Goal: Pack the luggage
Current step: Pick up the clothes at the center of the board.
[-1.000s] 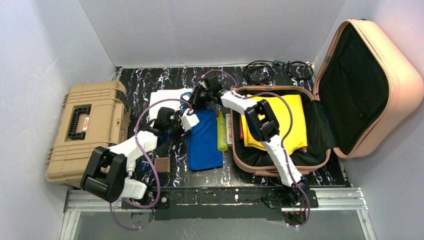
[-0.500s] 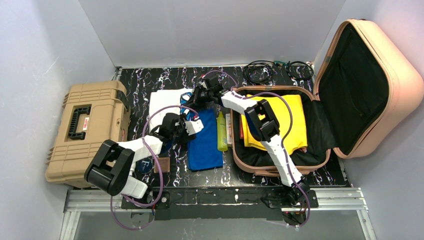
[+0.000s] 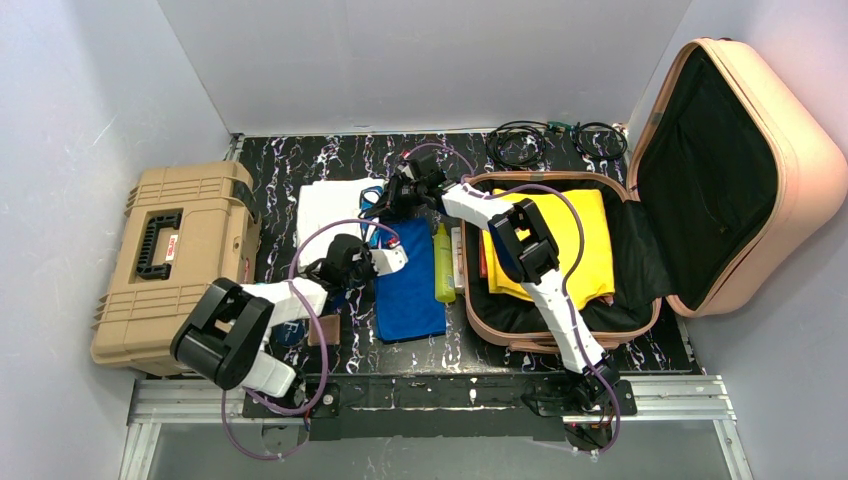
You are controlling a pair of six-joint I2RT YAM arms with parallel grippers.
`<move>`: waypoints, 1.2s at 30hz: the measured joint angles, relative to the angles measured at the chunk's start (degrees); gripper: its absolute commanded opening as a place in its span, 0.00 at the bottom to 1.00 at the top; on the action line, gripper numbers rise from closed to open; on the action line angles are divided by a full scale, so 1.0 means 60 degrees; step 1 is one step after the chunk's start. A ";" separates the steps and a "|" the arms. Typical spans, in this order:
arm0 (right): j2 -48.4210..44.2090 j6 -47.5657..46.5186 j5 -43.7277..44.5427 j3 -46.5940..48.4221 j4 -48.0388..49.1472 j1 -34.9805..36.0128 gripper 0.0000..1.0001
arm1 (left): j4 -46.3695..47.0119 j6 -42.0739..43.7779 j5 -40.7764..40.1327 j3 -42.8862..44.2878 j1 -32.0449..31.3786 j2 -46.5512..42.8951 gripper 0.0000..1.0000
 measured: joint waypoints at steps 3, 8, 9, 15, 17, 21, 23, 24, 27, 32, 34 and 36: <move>0.0000 0.0000 -0.0015 0.0000 0.0004 0.0007 0.21 | -0.0025 -0.0193 -0.0033 -0.0106 0.0000 -0.0339 0.00; 0.0004 0.0102 -0.0076 -0.0007 0.0044 0.0004 0.41 | -0.0113 -0.0674 -0.0018 -0.0127 0.0015 -0.0783 0.00; 0.0004 0.0113 -0.0098 -0.0011 0.0055 0.0007 0.45 | -0.0117 -0.0780 0.0000 -0.0127 0.0044 -0.0845 0.00; 0.0029 0.0186 -0.0182 -0.0109 0.0306 0.0036 0.53 | -0.0135 -0.1239 0.0178 -0.0127 0.0288 -0.1045 0.00; 0.0051 0.0197 -0.0197 -0.0146 0.0350 0.0062 0.54 | -0.0153 -0.1290 0.0222 -0.0127 0.0328 -0.1049 0.00; 0.0076 0.0226 -0.0244 -0.0313 0.0510 0.0138 0.54 | -0.0168 -0.1359 0.0240 -0.0127 0.0386 -0.1060 0.00; 0.0168 0.0255 -0.0291 -0.0321 0.0616 0.0193 0.55 | -0.0171 -0.1384 0.0248 -0.0127 0.0397 -0.1089 0.00; 0.0208 0.0288 -0.0313 -0.0321 0.0670 0.0219 0.55 | -0.0171 -0.1395 0.0248 -0.0127 0.0401 -0.1118 0.00; 0.0306 0.0372 -0.0375 -0.0317 0.0882 0.0306 0.56 | -0.0200 -0.1424 0.0353 -0.0127 0.0444 -0.1235 0.00; 0.0448 0.0627 -0.0495 -0.0299 0.1370 0.0426 0.57 | -0.0240 -0.1461 0.0510 -0.0127 0.0477 -0.1417 0.00; 0.0528 0.0790 -0.0594 -0.0295 0.1643 0.0470 0.57 | -0.0240 -0.1464 0.0579 -0.0127 0.0477 -0.1453 0.00; 0.0579 0.0940 -0.0656 -0.0295 0.1825 0.0499 0.55 | -0.0233 -0.1464 0.0641 -0.0146 0.0477 -0.1464 0.00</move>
